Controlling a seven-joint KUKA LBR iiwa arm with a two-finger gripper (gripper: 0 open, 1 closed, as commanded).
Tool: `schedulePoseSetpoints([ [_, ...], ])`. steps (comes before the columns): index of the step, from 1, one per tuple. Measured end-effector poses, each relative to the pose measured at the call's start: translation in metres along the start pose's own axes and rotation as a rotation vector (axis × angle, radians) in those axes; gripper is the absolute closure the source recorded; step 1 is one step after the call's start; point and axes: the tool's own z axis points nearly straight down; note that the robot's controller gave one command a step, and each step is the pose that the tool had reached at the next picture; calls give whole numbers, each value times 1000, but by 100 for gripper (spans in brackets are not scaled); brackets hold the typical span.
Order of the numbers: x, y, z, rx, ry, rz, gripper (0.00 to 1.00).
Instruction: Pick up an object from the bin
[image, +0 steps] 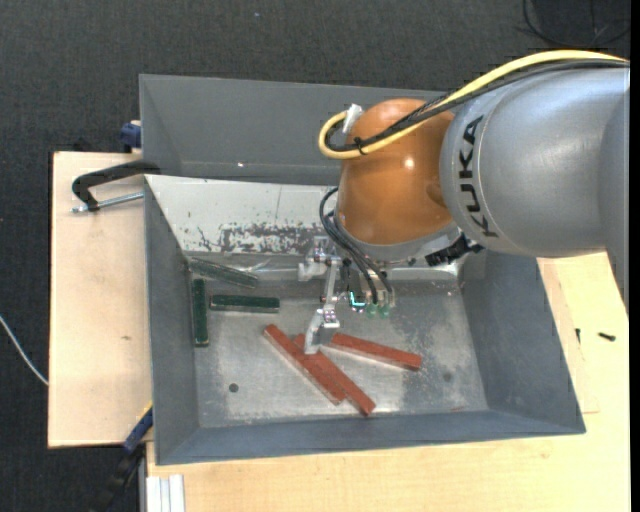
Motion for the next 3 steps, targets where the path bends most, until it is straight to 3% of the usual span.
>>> schedulePoseSetpoints([
  [1,-2,-1,-4,-1,-8,2,0],
  [2,25,-58,71,-2,-13,72,0],
  [3,24,-77,97,-6,-20,95,0],
])
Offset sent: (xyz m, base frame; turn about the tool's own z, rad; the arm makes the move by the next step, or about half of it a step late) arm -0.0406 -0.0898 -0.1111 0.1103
